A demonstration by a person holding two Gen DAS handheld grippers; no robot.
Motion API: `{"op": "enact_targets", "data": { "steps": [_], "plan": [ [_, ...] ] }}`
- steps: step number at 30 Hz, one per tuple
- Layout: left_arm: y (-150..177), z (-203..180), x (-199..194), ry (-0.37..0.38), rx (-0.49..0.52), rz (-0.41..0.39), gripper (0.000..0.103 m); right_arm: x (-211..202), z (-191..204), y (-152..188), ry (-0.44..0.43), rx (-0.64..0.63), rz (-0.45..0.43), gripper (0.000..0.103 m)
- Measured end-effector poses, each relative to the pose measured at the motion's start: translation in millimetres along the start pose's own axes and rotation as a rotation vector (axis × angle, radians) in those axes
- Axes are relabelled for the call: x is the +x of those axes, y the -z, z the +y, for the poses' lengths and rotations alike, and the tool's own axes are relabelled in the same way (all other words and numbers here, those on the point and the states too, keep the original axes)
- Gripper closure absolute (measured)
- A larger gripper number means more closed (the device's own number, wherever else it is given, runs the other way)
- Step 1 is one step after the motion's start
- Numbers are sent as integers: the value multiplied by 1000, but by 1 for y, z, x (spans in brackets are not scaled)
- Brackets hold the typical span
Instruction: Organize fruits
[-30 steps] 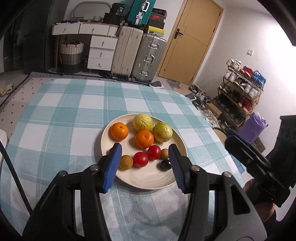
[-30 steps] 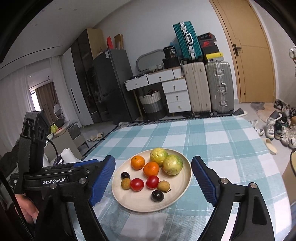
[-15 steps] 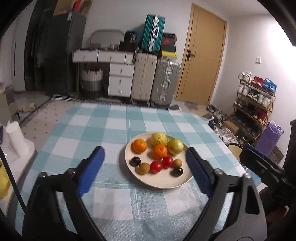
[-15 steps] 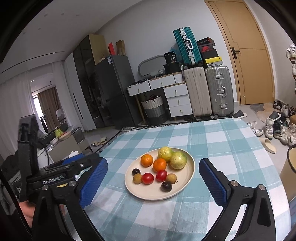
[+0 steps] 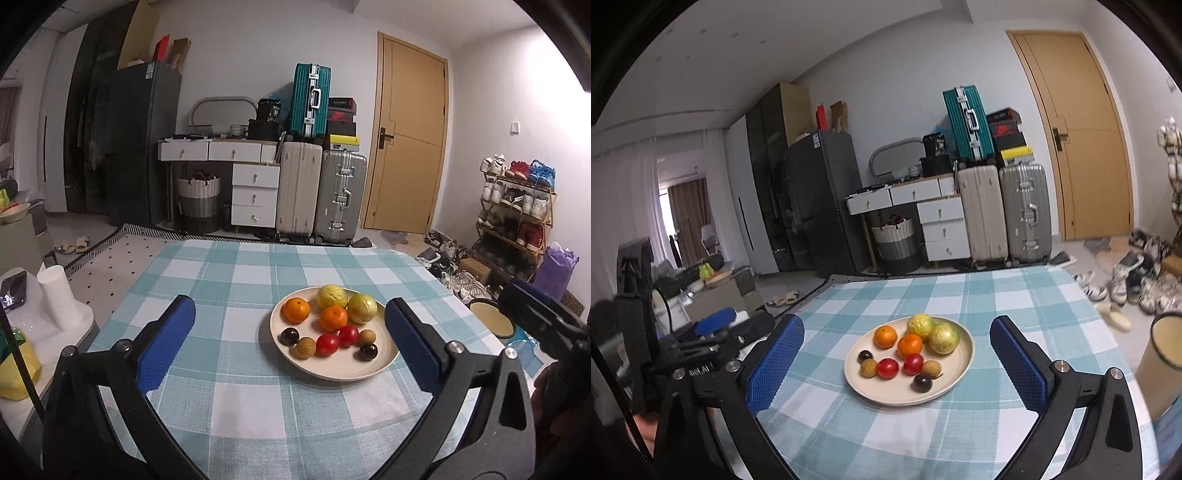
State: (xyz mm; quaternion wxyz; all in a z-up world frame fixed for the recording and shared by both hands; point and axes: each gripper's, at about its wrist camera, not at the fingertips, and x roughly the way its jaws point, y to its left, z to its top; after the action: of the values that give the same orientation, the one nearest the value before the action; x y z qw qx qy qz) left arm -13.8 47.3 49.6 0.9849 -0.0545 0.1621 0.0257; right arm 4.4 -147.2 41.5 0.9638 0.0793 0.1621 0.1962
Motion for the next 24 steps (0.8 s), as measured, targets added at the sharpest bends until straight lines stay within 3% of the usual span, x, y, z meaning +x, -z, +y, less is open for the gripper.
{"op": "enact_targets", "data": {
  "steps": [9,16,24],
  "plan": [
    [17,-5,4,-40,61,-65,1,-5,8,21,71,-120,-99,0],
    [35,-9,10,-31,78,-77,1,12,2,37,110,-155,-28,0],
    [49,-4,18,-43,73,-81,1,19,-8,52,119,-128,-16,0]
  ]
}}
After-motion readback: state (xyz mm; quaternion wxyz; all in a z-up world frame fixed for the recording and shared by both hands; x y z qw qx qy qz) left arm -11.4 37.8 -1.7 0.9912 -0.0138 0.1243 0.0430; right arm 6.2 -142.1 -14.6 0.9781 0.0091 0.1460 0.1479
